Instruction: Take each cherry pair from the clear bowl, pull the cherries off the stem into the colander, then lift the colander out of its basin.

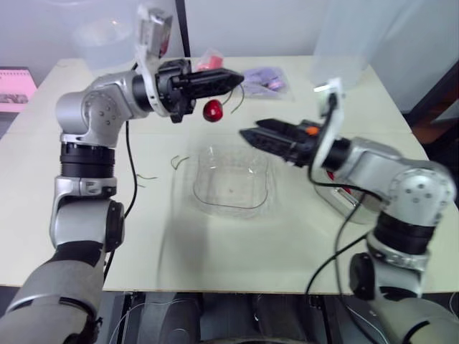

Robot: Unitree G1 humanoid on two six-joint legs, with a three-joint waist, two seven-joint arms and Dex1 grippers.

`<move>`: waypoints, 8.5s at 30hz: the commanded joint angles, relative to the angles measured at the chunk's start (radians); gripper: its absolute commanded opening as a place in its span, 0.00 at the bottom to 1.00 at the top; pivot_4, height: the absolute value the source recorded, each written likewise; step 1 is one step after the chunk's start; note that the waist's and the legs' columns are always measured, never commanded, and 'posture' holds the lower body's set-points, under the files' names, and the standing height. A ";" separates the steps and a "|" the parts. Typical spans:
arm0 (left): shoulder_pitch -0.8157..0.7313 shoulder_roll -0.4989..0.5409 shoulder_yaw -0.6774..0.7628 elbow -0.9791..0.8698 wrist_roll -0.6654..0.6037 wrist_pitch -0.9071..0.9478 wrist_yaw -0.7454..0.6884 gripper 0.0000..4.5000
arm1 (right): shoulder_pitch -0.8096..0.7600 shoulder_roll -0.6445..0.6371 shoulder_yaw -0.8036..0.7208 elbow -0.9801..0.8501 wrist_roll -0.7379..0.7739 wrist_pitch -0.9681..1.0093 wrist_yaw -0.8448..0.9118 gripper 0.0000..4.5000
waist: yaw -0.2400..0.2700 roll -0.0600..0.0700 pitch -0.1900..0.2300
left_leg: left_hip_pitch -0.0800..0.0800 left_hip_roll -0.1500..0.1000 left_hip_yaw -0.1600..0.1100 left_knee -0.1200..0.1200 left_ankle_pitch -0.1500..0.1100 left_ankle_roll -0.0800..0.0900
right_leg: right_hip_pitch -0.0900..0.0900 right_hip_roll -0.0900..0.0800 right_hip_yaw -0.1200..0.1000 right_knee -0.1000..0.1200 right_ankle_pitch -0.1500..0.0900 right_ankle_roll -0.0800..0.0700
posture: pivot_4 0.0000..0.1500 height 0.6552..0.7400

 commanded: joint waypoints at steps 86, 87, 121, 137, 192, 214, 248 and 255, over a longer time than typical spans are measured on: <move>-0.017 0.024 0.036 0.017 0.016 -0.067 0.033 0.00 | -0.014 -0.090 0.235 -0.008 -0.046 -0.125 -0.057 0.16 | -0.007 0.000 0.000 | 0.001 0.000 0.000 -0.001 -0.001 0.003 | 0.000 0.001 0.000 0.000 0.000 0.000 | 1.00 0.94; -0.014 0.026 0.035 0.014 0.019 -0.068 0.035 0.06 | -0.018 -0.094 0.232 -0.006 -0.049 -0.125 -0.055 0.16 | -0.007 0.000 0.000 | 0.001 0.000 0.000 -0.001 -0.001 0.003 | 0.000 0.001 0.000 0.000 0.000 0.000 | 1.00 0.94; 0.134 -0.032 -0.063 -0.109 0.053 -0.110 0.061 0.99 | -0.056 -0.081 0.246 -0.004 -0.128 -0.119 -0.004 0.16 | -0.008 0.000 0.000 | 0.001 0.000 0.000 -0.001 -0.002 0.003 | 0.000 0.001 0.000 0.000 0.000 0.000 | 1.00 0.94; 0.106 -0.105 -0.051 -0.060 0.049 -0.119 0.094 0.25 | -0.063 -0.078 0.253 -0.005 -0.137 -0.112 -0.002 0.16 | -0.007 0.000 0.000 | 0.001 0.000 0.000 -0.001 -0.002 0.003 | 0.000 0.001 0.000 0.000 0.000 0.000 | 1.00 0.94; 0.060 0.030 -0.014 -0.017 0.097 -0.192 0.075 0.01 | 0.281 -0.816 0.000 -0.056 -0.415 -0.246 0.373 0.16 | 0.019 0.000 0.000 | 0.000 0.000 0.001 -0.001 -0.003 0.005 | 0.001 0.001 0.001 -0.003 0.000 0.000 | 1.00 0.94; 0.072 0.023 -0.011 0.013 0.121 -0.215 0.102 0.00 | 0.295 -0.817 -0.033 0.031 -0.493 -0.332 0.447 0.98 | 0.015 0.000 0.000 | 0.003 0.000 0.002 0.000 -0.003 0.005 | 0.002 0.001 0.001 -0.003 0.000 0.000 | 1.00 0.94; 0.602 0.226 0.228 -0.111 0.116 -0.175 0.372 0.87 | -0.106 -0.313 0.480 -0.096 -0.465 -0.283 0.463 1.00 | 0.016 0.000 0.000 | 0.001 0.000 -0.001 0.000 -0.002 0.004 | 0.002 0.000 -0.001 -0.002 0.000 0.000 | 1.00 0.94; 0.604 0.310 0.264 -0.199 0.094 -0.144 0.383 0.87 | -0.063 -0.327 0.307 -0.059 -0.425 -0.266 0.424 1.00 | 0.018 0.000 0.000 | 0.001 0.000 -0.001 0.000 -0.003 0.006 | 0.002 0.000 -0.001 -0.002 0.000 0.000 | 1.00 0.94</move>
